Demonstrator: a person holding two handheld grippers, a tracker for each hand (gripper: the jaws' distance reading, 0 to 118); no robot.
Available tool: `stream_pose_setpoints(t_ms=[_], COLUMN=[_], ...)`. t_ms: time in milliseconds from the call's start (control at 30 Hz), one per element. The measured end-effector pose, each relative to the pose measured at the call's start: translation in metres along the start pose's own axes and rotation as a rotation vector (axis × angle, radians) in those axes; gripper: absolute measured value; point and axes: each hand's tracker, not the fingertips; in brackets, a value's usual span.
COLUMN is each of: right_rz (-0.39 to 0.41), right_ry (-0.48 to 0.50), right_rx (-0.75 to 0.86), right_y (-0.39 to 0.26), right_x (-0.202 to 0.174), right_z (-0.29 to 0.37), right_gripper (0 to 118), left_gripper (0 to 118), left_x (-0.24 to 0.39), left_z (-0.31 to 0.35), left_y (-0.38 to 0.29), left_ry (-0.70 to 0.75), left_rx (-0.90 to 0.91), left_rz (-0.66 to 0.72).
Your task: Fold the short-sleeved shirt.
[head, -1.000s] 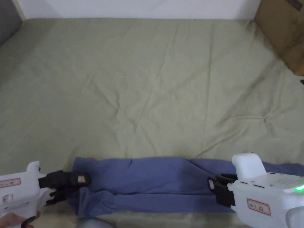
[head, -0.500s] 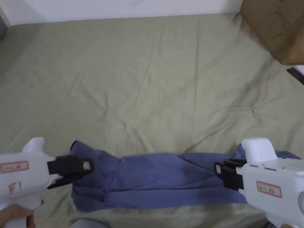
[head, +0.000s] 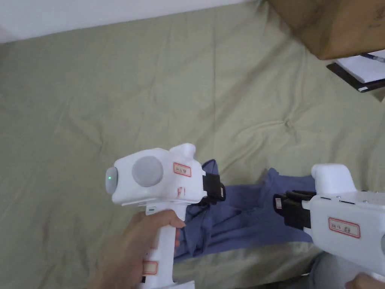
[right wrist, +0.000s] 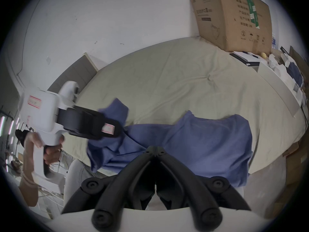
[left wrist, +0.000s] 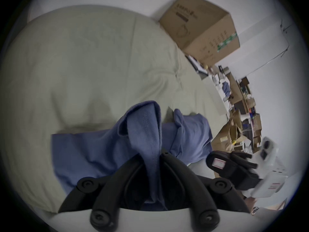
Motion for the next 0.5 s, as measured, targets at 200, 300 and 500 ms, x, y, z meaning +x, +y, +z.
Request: stream_pose_setpoints(t_ms=[200, 300, 500], right_rz=[-0.048, -0.06, -0.077], right_ry=[-0.017, -0.023, -0.012], right_rx=[0.001, 0.005, 0.029], right_y=[-0.004, -0.005, -0.006], right_x=[0.019, 0.024, 0.027], right_z=[0.005, 0.007, 0.014], right_gripper=[0, 0, 0], left_gripper=[103, 103, 99], left_x=[-0.002, -0.006, -0.028], left_z=[-0.022, 0.003, 0.064], left_y=[0.003, 0.008, 0.001], left_ry=[-0.116, -0.058, 0.044], left_rx=[-0.071, 0.005, 0.129], left_rz=[0.046, 0.038, 0.056])
